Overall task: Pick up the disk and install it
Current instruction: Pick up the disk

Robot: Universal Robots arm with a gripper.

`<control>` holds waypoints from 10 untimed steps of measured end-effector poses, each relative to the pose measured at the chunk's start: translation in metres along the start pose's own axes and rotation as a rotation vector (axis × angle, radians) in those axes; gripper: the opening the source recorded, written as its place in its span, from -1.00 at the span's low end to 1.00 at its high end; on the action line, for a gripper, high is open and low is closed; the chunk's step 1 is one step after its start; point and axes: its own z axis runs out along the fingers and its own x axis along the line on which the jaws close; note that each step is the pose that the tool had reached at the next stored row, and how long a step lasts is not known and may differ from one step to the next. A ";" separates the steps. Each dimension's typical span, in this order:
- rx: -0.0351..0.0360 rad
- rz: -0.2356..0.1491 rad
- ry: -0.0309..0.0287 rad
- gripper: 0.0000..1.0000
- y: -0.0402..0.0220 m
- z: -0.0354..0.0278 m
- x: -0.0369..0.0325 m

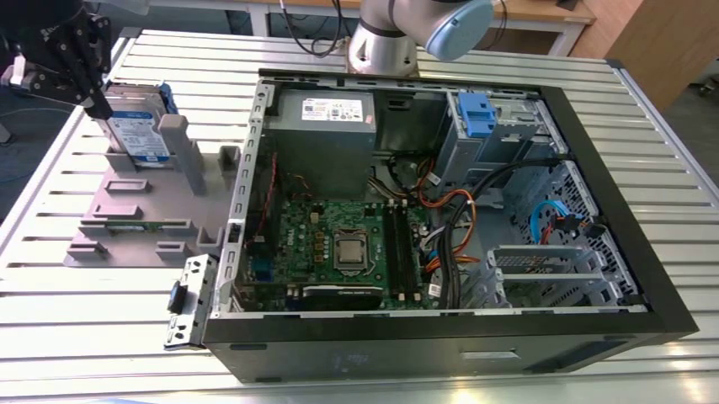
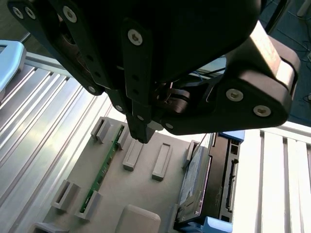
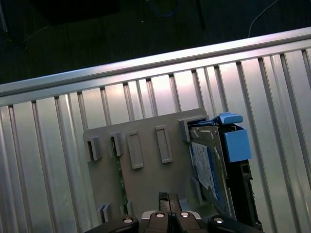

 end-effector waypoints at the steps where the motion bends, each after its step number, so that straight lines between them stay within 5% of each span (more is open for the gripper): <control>1: 0.0000 -0.003 0.0001 -0.79 0.0000 0.0000 0.0000; 10: -0.0004 -0.026 0.0013 -0.79 0.0000 0.0000 0.0000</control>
